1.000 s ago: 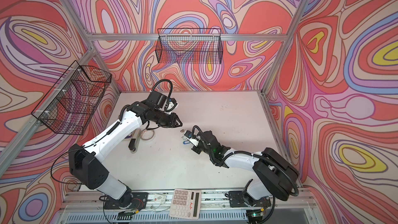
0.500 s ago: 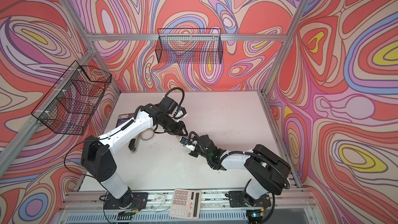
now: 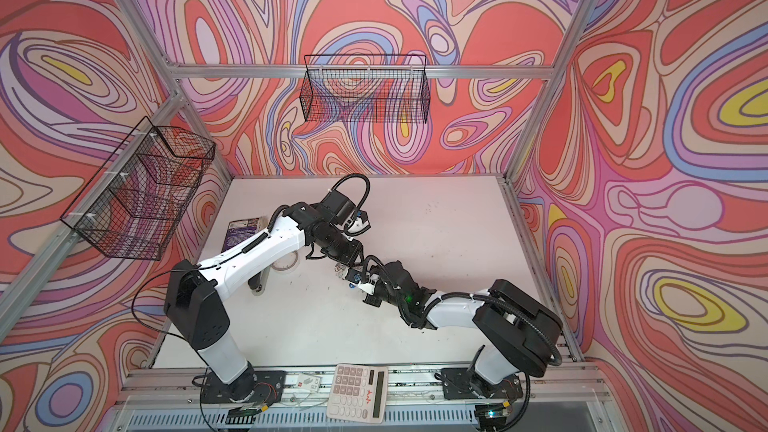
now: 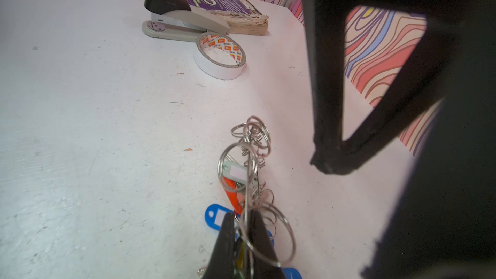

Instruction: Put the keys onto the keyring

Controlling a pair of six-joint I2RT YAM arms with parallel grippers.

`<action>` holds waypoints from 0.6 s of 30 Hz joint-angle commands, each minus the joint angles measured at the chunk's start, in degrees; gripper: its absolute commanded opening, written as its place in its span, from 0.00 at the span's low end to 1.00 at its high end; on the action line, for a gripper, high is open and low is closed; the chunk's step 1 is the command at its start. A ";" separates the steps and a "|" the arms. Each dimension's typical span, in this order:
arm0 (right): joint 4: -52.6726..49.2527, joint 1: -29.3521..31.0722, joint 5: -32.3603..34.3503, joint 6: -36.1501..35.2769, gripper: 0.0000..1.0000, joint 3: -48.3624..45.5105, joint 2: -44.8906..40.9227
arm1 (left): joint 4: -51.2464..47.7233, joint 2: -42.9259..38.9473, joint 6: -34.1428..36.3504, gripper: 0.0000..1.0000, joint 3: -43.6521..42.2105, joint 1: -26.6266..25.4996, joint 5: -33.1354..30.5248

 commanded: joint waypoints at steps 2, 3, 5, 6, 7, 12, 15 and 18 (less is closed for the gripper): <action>-0.60 -0.17 -2.07 2.90 0.00 -0.32 -0.82 | 3.25 -5.64 3.11 0.45 -6.59 1.74 -1.06; -0.78 -0.28 -2.54 3.09 0.00 -0.33 -0.80 | 5.16 -7.07 4.02 0.45 -8.22 2.17 0.25; -0.59 -0.51 -3.76 3.72 0.00 -0.29 -0.86 | 10.01 -10.32 6.39 0.46 -12.65 2.43 1.16; -0.74 -0.71 -4.33 3.87 0.00 -0.20 -0.84 | 12.17 -12.14 7.71 0.46 -14.85 2.36 1.40; -1.10 -0.85 -4.68 3.86 0.00 -0.04 -0.80 | 13.09 -13.19 9.15 0.47 -16.20 2.45 2.44; -2.87 -1.39 -5.82 3.54 0.00 0.99 -0.45 | 12.93 -16.20 15.65 0.53 -18.71 2.40 6.31; -3.80 -1.44 -6.51 3.40 0.00 1.61 -0.27 | 16.67 -18.34 17.38 0.55 -21.44 2.40 6.96; -3.70 -1.74 -7.37 3.75 0.00 1.62 -0.51 | 19.02 -19.45 19.25 0.56 -23.22 1.93 5.40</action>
